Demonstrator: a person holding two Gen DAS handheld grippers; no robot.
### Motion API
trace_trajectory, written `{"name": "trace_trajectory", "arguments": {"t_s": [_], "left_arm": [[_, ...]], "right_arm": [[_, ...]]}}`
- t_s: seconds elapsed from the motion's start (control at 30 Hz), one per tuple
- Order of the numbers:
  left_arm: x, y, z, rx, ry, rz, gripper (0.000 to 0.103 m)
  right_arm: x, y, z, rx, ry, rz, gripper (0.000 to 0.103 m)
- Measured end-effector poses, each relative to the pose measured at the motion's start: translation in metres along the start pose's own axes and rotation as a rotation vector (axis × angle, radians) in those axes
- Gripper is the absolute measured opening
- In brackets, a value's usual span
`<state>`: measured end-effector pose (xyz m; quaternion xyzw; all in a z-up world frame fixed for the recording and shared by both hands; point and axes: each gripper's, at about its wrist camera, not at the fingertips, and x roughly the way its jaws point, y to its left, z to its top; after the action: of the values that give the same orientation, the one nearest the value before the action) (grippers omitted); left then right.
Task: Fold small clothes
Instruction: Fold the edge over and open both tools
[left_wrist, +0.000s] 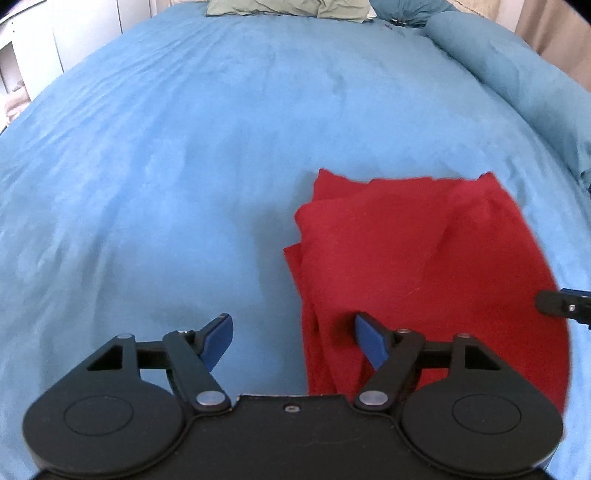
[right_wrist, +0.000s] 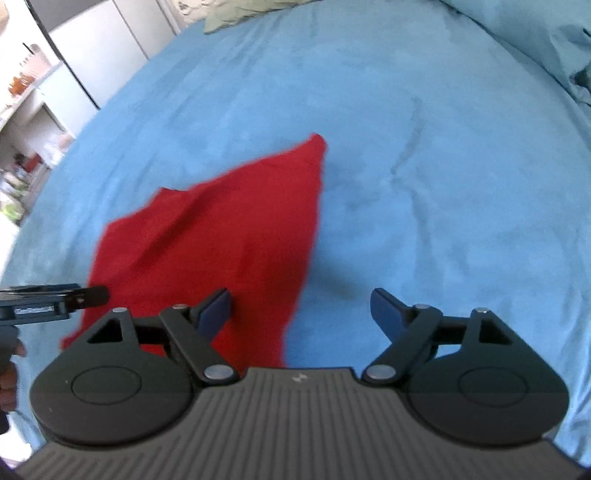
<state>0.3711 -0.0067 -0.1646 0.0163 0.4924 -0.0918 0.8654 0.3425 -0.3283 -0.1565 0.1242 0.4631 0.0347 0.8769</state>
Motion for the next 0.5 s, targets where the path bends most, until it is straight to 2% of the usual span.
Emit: {"name": "trace_trajectory", "arguments": {"t_s": [0.2,0.3,0.4,0.5], "left_arm": [[0.01,0.012,-0.022,-0.028,-0.119,-0.022,0.097],[0.005,0.015,-0.027,-0.039,-0.158,-0.032,0.097],[-0.019,0.007,-0.028,-0.006,-0.209,0.019,0.095],[-0.06,-0.004,-0.03,0.029,-0.281,0.047,0.095]], "right_arm": [[0.019,-0.016,-0.021,-0.056,-0.082,0.024,0.101],[0.016,-0.021,-0.028,-0.062,-0.134,0.049,0.102],[-0.001,-0.015,-0.031,-0.079,-0.186,0.04,0.102],[-0.037,-0.007,-0.034,-0.078,-0.249,0.054,0.103]]}}
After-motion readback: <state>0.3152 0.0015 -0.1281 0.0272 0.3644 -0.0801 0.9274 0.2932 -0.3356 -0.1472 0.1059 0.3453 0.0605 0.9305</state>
